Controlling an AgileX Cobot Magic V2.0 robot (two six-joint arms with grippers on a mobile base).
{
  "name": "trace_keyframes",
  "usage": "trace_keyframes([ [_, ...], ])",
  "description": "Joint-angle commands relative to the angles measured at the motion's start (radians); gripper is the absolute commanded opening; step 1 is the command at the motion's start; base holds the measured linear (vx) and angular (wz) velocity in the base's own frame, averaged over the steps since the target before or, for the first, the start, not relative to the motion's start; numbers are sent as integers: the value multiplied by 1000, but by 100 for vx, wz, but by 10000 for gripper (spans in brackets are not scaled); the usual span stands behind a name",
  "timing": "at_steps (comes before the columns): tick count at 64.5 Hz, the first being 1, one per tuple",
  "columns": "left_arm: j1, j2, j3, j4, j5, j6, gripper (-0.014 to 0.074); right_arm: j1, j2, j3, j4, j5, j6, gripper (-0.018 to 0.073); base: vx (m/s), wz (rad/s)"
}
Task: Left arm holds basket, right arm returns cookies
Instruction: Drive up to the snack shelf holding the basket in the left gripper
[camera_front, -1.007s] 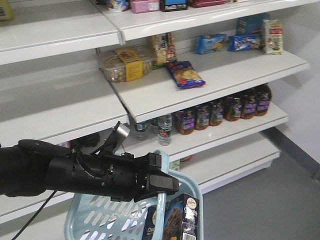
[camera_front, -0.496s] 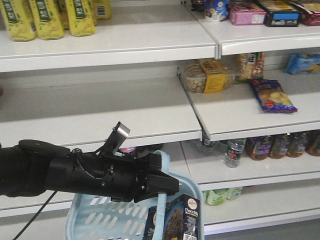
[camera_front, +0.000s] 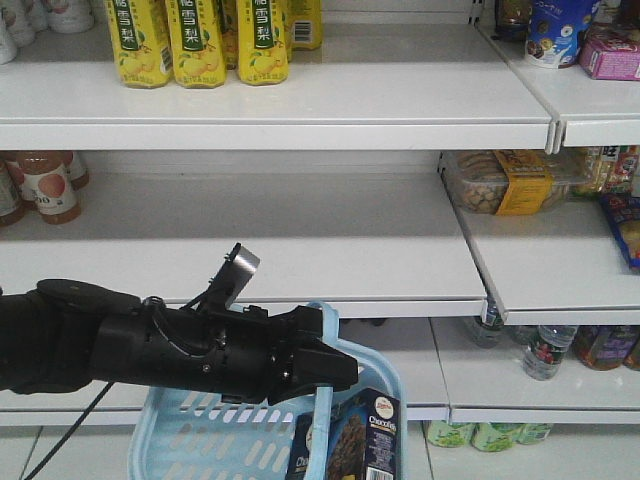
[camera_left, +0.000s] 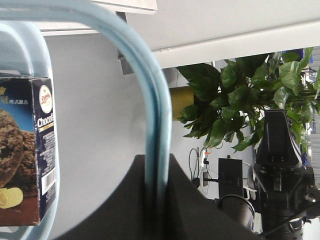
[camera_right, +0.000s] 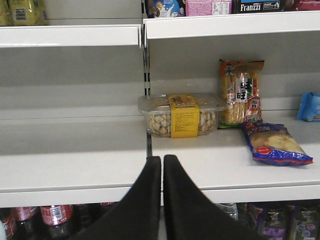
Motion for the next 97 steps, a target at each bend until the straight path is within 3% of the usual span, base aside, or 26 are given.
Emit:
trace_keyframes([
  [1, -4, -50, -31, -99, 60, -3, -8, -6, -6, 3, 1, -81, -10, -8, 8, 4],
  [97, -4, -50, -31, -99, 60, -3, -8, -6, -6, 3, 1, -81, -10, -8, 8, 1],
])
